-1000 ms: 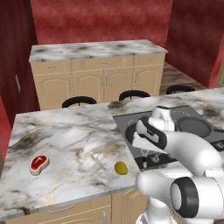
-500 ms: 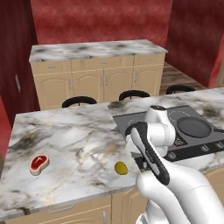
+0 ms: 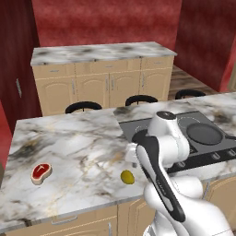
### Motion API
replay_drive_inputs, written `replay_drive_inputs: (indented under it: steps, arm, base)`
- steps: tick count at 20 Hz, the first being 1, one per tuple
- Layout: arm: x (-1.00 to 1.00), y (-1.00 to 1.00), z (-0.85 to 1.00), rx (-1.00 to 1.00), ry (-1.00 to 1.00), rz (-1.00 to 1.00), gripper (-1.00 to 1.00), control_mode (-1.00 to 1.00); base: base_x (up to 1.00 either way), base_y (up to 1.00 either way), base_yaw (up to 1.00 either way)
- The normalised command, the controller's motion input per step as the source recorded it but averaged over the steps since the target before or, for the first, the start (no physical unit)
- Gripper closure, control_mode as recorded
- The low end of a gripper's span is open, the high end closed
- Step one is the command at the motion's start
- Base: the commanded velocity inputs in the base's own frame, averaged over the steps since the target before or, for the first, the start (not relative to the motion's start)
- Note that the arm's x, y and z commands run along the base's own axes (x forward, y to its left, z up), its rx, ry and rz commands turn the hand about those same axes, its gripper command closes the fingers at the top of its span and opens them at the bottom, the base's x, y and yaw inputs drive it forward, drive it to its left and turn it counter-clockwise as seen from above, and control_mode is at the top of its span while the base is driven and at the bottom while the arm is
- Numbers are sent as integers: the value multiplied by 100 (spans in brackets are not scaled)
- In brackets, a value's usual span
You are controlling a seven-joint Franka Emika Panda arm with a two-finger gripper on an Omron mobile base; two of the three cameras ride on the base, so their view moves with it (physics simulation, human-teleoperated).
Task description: Place both pans onto different burners. Then place the lemon and the steak on different pans.
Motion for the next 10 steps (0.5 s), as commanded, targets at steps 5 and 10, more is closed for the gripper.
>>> replay_drive_inputs:
  steps: [5, 10]
  arm:
    - [-36, 38, 56, 2, -3, 15, -100, -100]
    - [-40, 15, 17, -2, -14, 10, -100, -100]
  base:
    - [0, 0, 0]
    - [0, 0, 0]
